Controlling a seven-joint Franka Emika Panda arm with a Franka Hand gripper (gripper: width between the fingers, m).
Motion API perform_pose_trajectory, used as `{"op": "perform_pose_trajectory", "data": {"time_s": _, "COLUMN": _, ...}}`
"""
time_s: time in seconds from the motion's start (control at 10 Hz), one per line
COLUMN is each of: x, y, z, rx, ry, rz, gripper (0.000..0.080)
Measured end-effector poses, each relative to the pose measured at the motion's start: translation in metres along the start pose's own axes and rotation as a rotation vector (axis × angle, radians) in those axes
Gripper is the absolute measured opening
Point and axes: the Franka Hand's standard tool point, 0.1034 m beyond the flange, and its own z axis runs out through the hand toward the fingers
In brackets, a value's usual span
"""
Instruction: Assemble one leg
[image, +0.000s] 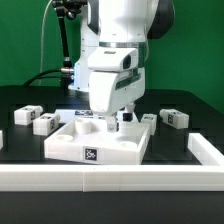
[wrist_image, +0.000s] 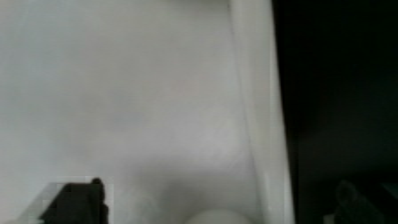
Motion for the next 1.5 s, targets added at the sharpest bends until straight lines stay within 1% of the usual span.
{"op": "perform_pose_trajectory", "data": {"time_s": 0.2, "x": 0.0000, "y": -0.0001, "z": 0.0001, "rx": 0.000, "ry": 0.000, "rz": 0.001, "gripper": 0.0647}}
{"op": "perform_pose_trajectory", "data": {"time_s": 0.3, "x": 0.0000, "y": -0.0001, "z": 0.0002, "rx": 0.000, "ry": 0.000, "rz": 0.001, "gripper": 0.0465}}
{"op": "perform_pose_trajectory", "data": {"time_s": 0.4, "x": 0.0000, "y": -0.0002, "z": 0.0002, "rx": 0.001, "ry": 0.000, "rz": 0.001, "gripper": 0.0465}}
{"op": "perform_pose_trajectory", "data": {"time_s": 0.6, "x": 0.0000, "y": -0.0003, "z": 0.0003, "rx": 0.001, "ry": 0.000, "rz": 0.001, "gripper": 0.0115}}
{"op": "perform_pose_trajectory", "data": {"time_s": 0.7, "x": 0.0003, "y": -0.0003, "z": 0.0003, "rx": 0.001, "ry": 0.000, "rz": 0.001, "gripper": 0.0115}}
{"op": "perform_pose_trajectory", "data": {"time_s": 0.8, "x": -0.0003, "y": -0.0002, "z": 0.0004, "rx": 0.001, "ry": -0.001, "rz": 0.003, "gripper": 0.0057}}
{"op": "perform_pose_trajectory", "data": {"time_s": 1.3, "x": -0.0003, "y": -0.0002, "z": 0.0004, "rx": 0.002, "ry": -0.001, "rz": 0.003, "gripper": 0.0057}}
{"op": "perform_pose_trajectory", "data": {"time_s": 1.4, "x": -0.0021, "y": 0.0009, "z": 0.0002, "rx": 0.006, "ry": -0.005, "rz": -0.045, "gripper": 0.0057}}
{"op": "perform_pose_trajectory", "data": {"time_s": 1.5, "x": -0.0063, "y": 0.0071, "z": -0.0012, "rx": 0.012, "ry": -0.009, "rz": -0.122, "gripper": 0.0057}}
